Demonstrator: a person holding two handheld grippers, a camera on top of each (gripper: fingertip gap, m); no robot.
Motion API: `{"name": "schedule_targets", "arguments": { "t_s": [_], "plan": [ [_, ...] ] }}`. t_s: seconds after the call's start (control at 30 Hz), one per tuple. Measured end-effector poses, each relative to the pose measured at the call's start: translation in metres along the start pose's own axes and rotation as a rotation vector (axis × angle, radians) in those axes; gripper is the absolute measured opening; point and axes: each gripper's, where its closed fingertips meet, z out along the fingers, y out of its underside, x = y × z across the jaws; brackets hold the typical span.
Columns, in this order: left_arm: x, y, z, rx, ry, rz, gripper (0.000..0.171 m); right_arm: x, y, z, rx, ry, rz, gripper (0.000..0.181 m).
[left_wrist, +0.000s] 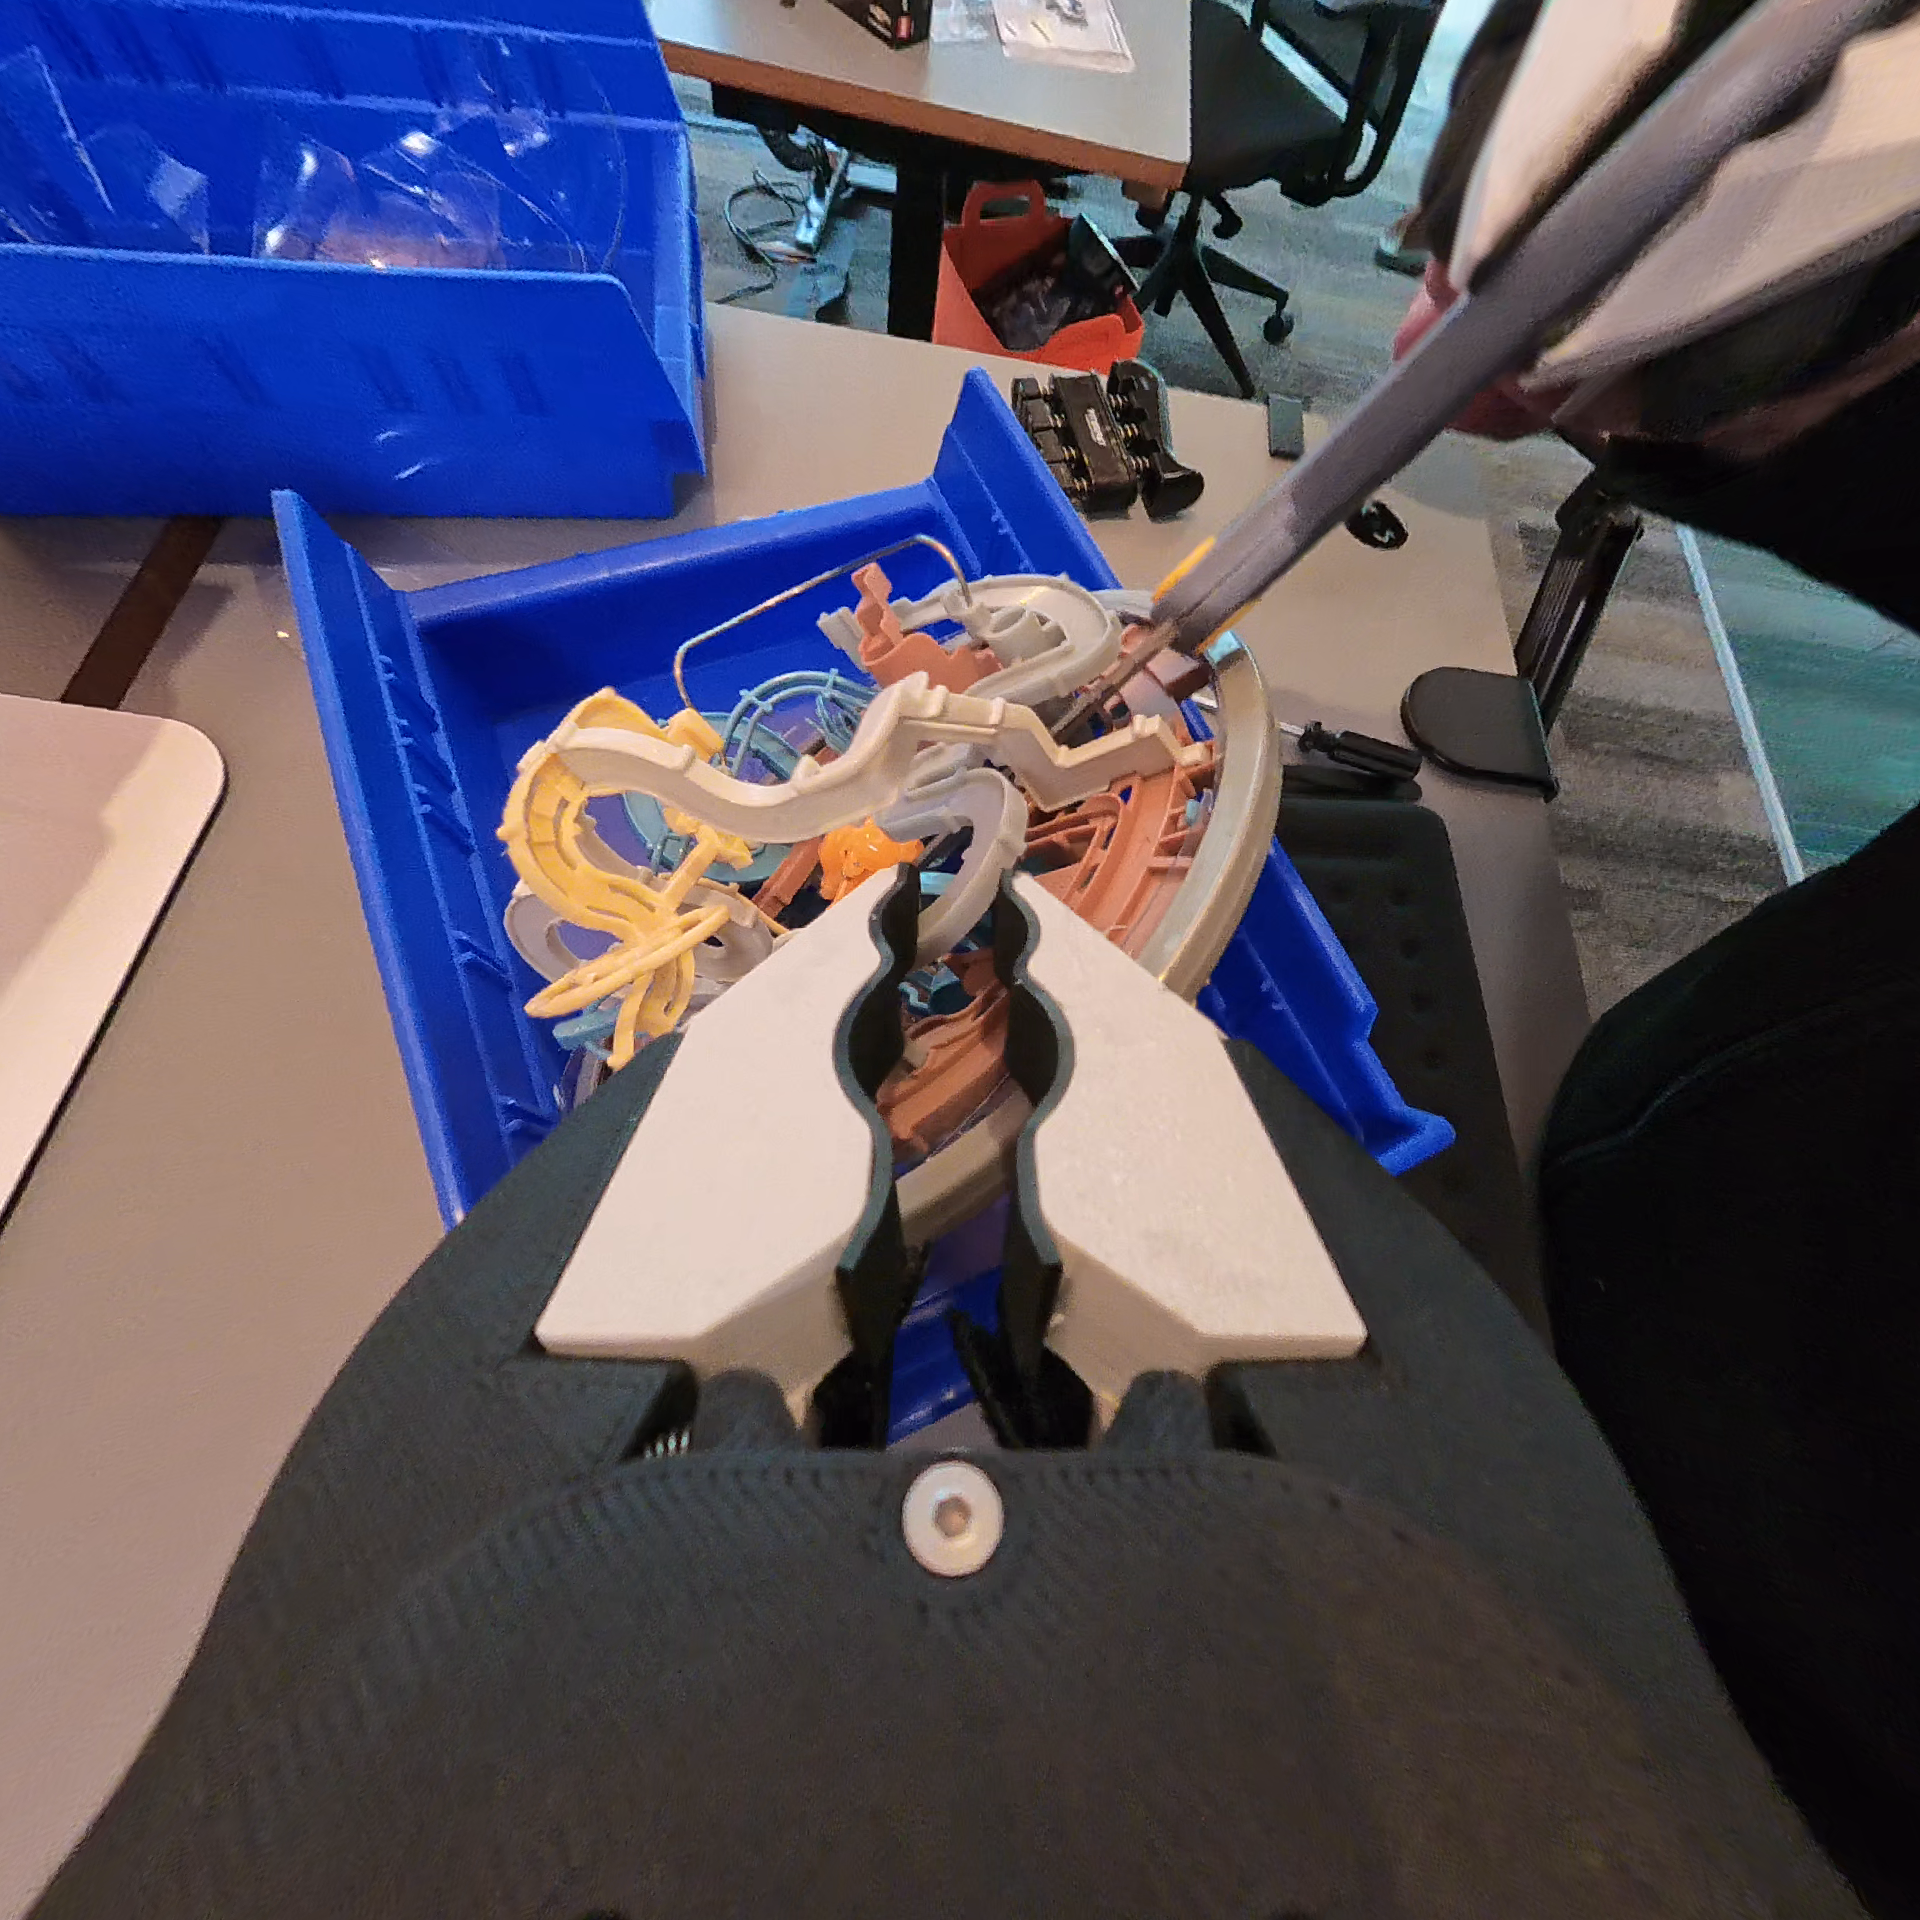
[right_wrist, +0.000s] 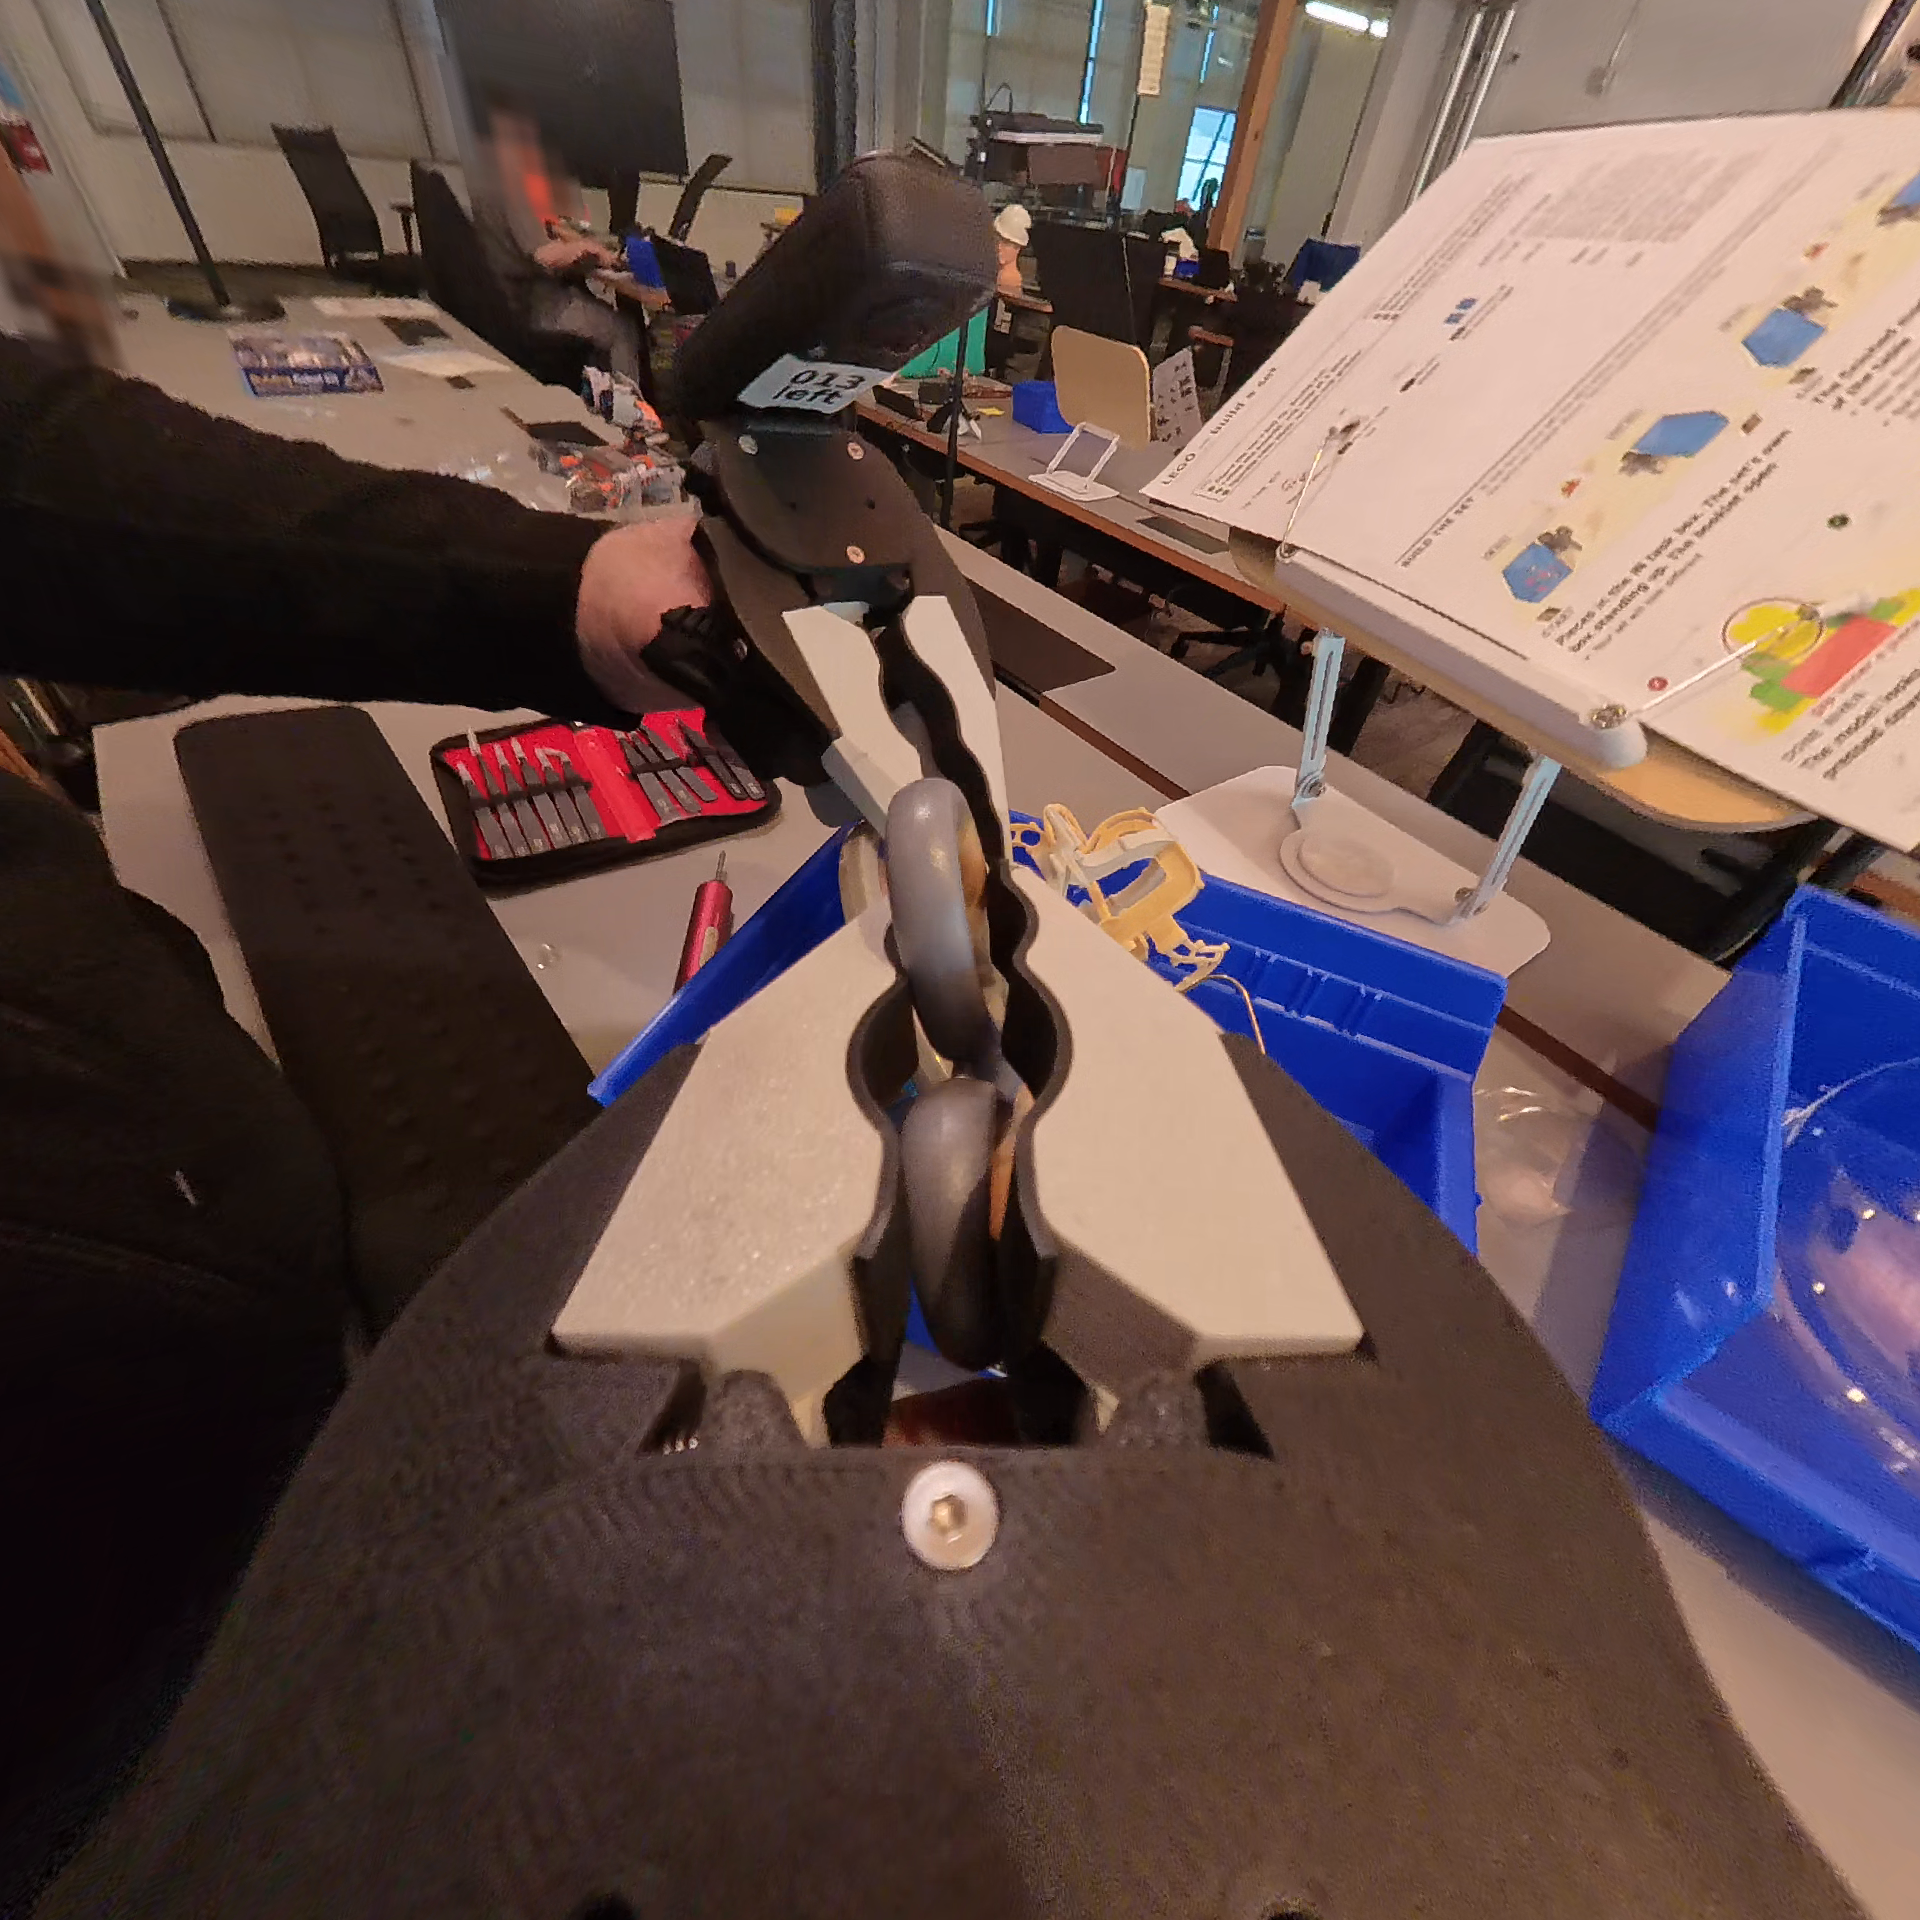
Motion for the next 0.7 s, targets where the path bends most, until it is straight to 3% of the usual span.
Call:
{"name": "schedule_targets", "arguments": {
  "t_s": [0.2,0.7],
  "plan": [
    [-0.009,-0.007,0.001,0.049,-0.022,-0.058,0.009,-0.015,0.002,0.007,-0.022,-0.061,-0.072,0.013],
    [-0.031,-0.016,0.005,0.086,-0.043,-0.111,0.005,-0.031,0.01,0.025,-0.103,-0.034,-0.24,0.016]
  ]
}}
